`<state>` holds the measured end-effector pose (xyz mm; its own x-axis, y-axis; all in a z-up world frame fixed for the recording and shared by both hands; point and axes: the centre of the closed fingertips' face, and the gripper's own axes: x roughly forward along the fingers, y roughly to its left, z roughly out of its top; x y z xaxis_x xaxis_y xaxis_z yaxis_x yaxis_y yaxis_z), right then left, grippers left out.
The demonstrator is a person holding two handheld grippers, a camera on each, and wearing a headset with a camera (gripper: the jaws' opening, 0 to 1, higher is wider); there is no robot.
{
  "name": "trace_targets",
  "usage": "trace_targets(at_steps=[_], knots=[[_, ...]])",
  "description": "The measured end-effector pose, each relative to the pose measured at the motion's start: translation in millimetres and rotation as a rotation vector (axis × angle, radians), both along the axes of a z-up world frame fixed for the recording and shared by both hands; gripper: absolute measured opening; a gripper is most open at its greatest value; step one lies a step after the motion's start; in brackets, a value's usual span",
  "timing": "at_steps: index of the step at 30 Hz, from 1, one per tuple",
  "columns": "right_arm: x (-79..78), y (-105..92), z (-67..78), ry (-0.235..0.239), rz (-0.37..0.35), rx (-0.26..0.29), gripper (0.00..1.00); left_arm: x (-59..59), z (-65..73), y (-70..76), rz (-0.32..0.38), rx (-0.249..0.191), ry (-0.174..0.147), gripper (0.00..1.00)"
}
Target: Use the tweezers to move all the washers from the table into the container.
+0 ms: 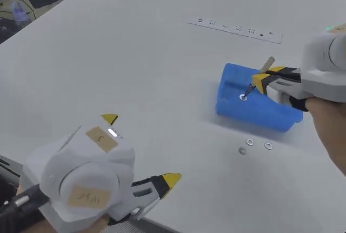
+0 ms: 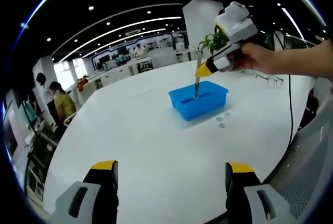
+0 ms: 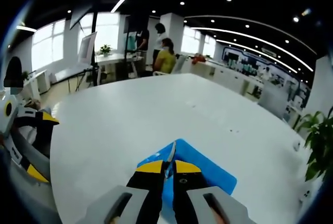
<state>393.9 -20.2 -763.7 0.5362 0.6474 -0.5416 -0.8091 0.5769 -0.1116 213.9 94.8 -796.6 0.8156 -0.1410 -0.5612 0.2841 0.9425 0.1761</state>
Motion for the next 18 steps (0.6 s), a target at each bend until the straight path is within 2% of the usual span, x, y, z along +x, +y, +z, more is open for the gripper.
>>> trace_targets(at_steps=[3,6,18], knots=[[2.5,1.6,-5.9,0.006,-0.004,-0.003,0.02,-0.5,-0.8,-1.9,-0.005,-0.016,0.006,0.88],[4.1,3.3,-12.1,0.018,-0.006,-0.005,0.02,1.3,5.2,-5.5,-0.008,-0.058,-0.024,0.90],[7.5,9.3,-30.3,0.050,-0.009,-0.012,0.02,0.2,1.3,-4.7,-0.008,-0.043,-0.001,0.90]])
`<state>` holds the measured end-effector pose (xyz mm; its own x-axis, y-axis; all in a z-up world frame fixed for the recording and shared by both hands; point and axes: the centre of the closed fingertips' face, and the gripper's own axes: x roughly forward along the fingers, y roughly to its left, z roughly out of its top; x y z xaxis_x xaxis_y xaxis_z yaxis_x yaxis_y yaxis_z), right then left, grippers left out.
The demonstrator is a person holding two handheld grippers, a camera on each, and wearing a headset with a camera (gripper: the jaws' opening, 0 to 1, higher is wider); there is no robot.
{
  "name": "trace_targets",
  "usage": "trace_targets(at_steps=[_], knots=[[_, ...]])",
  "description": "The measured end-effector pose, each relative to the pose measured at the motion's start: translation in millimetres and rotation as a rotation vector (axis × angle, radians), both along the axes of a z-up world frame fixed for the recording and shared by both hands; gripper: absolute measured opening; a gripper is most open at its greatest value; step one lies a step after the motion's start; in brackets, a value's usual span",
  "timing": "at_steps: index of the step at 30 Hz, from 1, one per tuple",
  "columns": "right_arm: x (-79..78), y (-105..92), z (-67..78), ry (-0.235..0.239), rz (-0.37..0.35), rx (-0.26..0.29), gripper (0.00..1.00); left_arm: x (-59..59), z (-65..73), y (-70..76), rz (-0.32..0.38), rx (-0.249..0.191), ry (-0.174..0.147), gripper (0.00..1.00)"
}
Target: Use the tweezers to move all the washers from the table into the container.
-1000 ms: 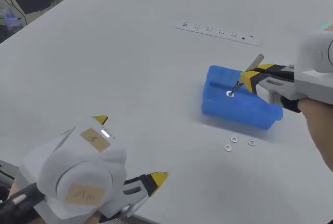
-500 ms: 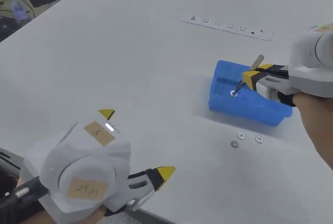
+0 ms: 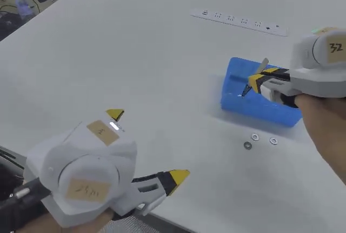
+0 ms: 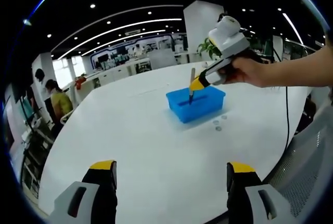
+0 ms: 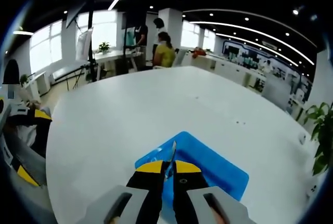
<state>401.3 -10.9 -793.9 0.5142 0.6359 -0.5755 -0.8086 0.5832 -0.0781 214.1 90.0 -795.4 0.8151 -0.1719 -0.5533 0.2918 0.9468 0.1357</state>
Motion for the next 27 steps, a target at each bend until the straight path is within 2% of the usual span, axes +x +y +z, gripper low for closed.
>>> trace_targets(at_steps=[7,11,14,17,27], knots=[[-0.5,2.0,-3.6,0.013,-0.009,0.000,0.02,0.0,0.8,-1.5,-0.009,-0.001,-0.004,0.90],[-1.0,2.4,-9.2,0.007,0.001,-0.028,0.02,-0.5,-1.1,-1.4,-0.012,0.009,0.005,0.89],[-1.7,2.4,-11.5,0.006,0.006,-0.043,0.02,0.3,2.0,-1.2,-0.011,0.010,-0.012,0.90],[-3.3,2.0,-14.7,0.004,0.013,-0.059,0.02,0.2,3.0,-2.2,-0.013,0.000,-0.016,0.89],[-3.6,0.3,-15.9,0.011,0.009,-0.056,0.02,-1.2,-0.8,-3.0,-0.023,0.022,0.002,0.89]])
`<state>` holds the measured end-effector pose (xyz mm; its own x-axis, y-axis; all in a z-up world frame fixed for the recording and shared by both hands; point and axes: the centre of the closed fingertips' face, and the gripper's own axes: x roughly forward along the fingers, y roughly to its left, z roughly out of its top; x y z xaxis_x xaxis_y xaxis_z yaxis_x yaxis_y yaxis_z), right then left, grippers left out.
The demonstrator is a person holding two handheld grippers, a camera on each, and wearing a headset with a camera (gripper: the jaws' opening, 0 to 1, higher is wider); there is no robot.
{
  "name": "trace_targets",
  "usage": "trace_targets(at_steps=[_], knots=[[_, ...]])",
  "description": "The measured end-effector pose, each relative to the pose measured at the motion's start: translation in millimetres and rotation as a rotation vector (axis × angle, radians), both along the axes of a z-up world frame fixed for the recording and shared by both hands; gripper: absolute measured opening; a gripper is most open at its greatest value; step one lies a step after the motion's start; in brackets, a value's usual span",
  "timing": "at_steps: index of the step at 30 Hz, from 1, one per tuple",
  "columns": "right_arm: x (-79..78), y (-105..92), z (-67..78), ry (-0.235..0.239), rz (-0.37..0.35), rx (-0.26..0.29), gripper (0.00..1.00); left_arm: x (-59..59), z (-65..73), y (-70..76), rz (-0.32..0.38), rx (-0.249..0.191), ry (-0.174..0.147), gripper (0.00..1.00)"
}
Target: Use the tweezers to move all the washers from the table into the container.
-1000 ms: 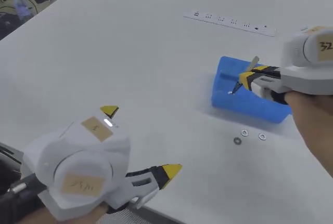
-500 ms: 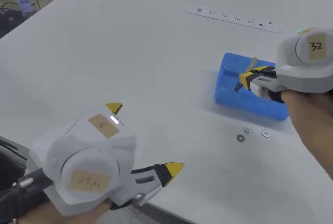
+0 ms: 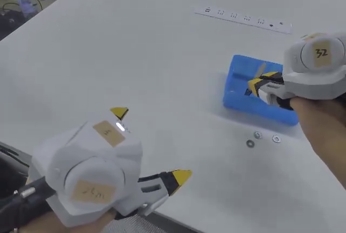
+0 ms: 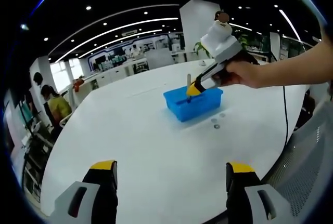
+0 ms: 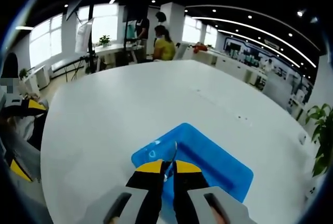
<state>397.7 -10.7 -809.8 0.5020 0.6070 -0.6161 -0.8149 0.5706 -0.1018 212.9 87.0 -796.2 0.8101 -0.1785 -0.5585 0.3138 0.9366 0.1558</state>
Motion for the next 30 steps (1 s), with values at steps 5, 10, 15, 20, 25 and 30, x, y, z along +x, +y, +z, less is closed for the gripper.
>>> trace_targets(at_steps=[5,10,15,20,25,30], knots=[[-1.4,-1.8,2.0,-0.011,0.005,-0.007,0.02,-0.3,-0.7,-0.4,-0.005,0.005,0.002,0.89],[-2.5,-3.4,13.5,-0.027,0.003,0.009,0.02,-0.2,-0.7,0.2,-0.005,0.014,0.001,0.89],[-8.5,-9.7,21.7,-0.036,0.003,0.018,0.02,0.5,2.0,0.3,-0.005,0.009,-0.016,0.89],[-20.4,-19.9,37.1,-0.029,-0.008,0.060,0.02,0.4,2.0,-0.2,-0.009,0.014,-0.017,0.88],[-31.7,-27.8,46.4,-0.044,-0.004,0.057,0.02,0.5,2.3,-0.8,-0.014,0.019,-0.020,0.88],[-37.8,-31.9,53.0,-0.051,-0.003,0.062,0.02,0.3,1.8,-1.3,-0.017,0.021,-0.017,0.88]])
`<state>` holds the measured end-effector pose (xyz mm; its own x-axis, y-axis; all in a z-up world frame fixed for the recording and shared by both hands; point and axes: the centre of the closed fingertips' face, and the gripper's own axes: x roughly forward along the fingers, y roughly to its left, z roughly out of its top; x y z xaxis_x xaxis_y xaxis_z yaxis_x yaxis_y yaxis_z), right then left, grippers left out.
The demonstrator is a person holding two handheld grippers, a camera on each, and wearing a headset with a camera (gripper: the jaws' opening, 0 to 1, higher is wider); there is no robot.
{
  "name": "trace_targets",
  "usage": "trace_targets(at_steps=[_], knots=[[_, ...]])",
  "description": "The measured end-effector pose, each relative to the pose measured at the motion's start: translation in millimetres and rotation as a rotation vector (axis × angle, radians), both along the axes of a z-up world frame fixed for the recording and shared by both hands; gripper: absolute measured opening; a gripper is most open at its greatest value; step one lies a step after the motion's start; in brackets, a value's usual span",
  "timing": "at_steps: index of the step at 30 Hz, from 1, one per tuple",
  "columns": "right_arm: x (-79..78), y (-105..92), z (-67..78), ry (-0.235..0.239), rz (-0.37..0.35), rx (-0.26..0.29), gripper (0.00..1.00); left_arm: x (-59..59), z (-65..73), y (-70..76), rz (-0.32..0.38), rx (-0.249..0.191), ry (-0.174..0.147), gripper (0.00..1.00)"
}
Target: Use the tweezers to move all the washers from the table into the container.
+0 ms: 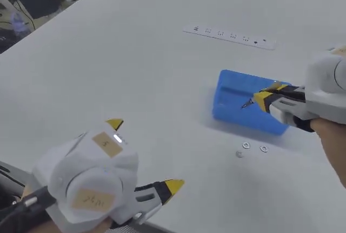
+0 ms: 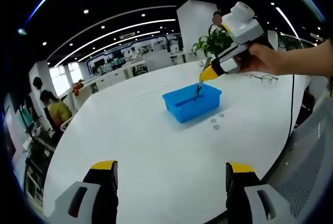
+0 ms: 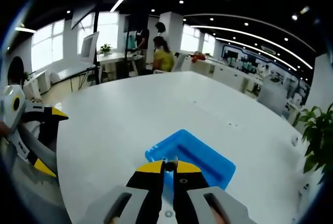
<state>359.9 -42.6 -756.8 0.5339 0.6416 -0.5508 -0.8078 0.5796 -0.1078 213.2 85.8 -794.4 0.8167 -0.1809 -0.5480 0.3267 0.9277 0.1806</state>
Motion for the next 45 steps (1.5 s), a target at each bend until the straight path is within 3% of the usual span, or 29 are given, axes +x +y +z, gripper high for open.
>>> trace_targets(at_steps=[8,26,32,45], knots=[[-15.8,-4.6,-3.1,0.024,0.005,-0.005,0.02,-0.3,0.0,0.5,0.001,0.003,-0.001,0.88],[-43.7,-12.6,-32.9,0.107,0.015,-0.046,0.02,-0.9,-1.6,2.3,0.002,0.012,0.009,0.87],[-45.9,-15.8,-42.8,0.119,0.027,-0.081,0.02,-0.1,1.4,2.9,0.007,0.007,-0.006,0.87],[-50.3,-17.1,-56.0,0.148,0.029,-0.131,0.02,-0.8,-0.9,2.7,0.002,0.013,0.003,0.87]])
